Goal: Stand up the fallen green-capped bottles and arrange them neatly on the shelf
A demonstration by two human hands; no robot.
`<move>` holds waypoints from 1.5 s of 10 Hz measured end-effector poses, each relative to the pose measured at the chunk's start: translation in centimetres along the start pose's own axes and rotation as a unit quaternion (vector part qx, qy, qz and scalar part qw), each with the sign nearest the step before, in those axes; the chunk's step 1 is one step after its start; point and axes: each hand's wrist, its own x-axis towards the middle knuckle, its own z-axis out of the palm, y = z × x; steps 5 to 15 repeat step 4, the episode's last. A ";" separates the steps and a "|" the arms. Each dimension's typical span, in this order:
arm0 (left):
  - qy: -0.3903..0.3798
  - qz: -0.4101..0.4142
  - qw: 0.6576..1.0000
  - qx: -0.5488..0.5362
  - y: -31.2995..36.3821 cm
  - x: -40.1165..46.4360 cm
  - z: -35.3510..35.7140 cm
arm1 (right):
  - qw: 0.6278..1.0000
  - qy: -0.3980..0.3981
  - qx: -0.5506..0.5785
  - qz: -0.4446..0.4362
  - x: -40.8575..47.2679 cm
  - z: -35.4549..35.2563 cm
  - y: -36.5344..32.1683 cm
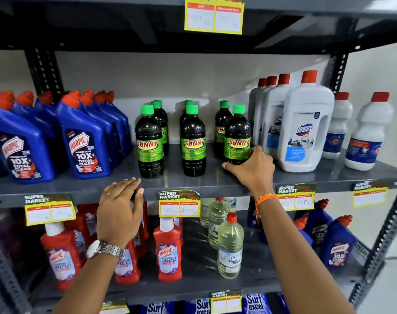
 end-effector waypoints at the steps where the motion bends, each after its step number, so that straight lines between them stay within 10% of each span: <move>1: -0.020 0.006 1.000 0.009 -0.1 0.0 -0.4 | 1.000 -0.012 -0.005 0.002 -0.1 -0.2 -0.1; 15: -0.044 -0.029 0.997 -0.054 0.7 0.7 -1.9 | 0.996 -0.006 0.087 0.016 -0.1 -1.6 0.1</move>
